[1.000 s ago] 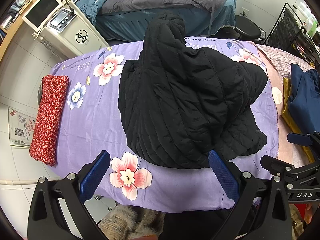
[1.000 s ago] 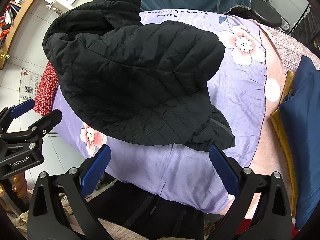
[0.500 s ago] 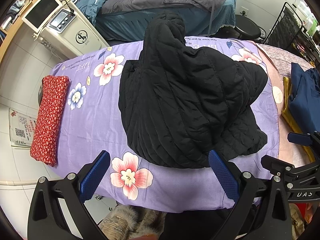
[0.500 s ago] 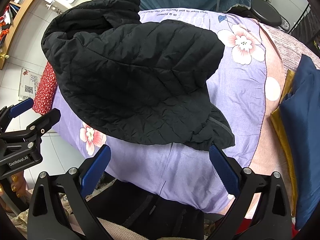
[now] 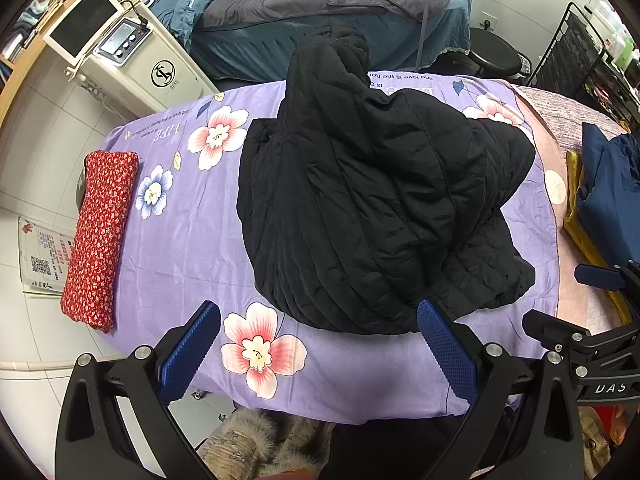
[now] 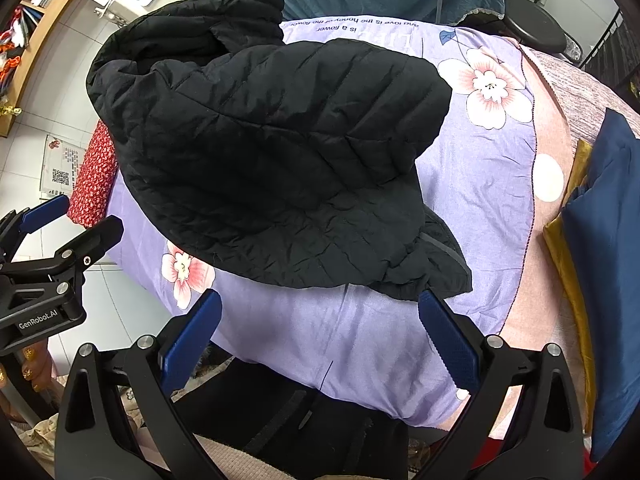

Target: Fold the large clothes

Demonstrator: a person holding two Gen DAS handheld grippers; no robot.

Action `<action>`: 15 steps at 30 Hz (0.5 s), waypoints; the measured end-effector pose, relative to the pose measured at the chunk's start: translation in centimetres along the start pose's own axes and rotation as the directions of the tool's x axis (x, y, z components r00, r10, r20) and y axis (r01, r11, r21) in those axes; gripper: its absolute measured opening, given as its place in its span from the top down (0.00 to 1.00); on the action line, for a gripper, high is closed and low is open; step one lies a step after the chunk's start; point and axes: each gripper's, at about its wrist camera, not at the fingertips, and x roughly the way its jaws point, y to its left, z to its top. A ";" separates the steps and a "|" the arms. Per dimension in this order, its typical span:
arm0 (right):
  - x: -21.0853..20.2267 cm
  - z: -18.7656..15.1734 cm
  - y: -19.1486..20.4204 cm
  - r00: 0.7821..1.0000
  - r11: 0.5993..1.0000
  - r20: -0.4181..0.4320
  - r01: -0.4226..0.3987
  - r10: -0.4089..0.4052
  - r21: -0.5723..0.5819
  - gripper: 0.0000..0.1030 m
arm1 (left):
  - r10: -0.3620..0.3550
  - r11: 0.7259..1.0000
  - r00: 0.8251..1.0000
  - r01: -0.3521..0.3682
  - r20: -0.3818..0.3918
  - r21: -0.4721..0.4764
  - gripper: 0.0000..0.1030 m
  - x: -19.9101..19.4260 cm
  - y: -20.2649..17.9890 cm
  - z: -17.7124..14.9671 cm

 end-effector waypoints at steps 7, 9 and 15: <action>0.1 0.0 -0.1 1.000 1.000 -0.001 -0.003 0.003 0.002 0.06 | 0.002 1.000 1.000 -0.002 -0.002 0.002 0.06 0.0 0.2 -0.1; 0.0 -0.1 -0.1 1.000 1.000 -0.001 -0.004 0.004 0.001 0.06 | 0.003 1.000 1.000 -0.003 -0.001 0.002 0.06 0.0 0.1 -0.2; 0.1 -0.1 -0.2 1.000 1.000 -0.002 -0.003 0.003 0.006 0.06 | 0.005 1.000 1.000 -0.005 -0.004 0.004 0.06 -0.1 0.2 -0.4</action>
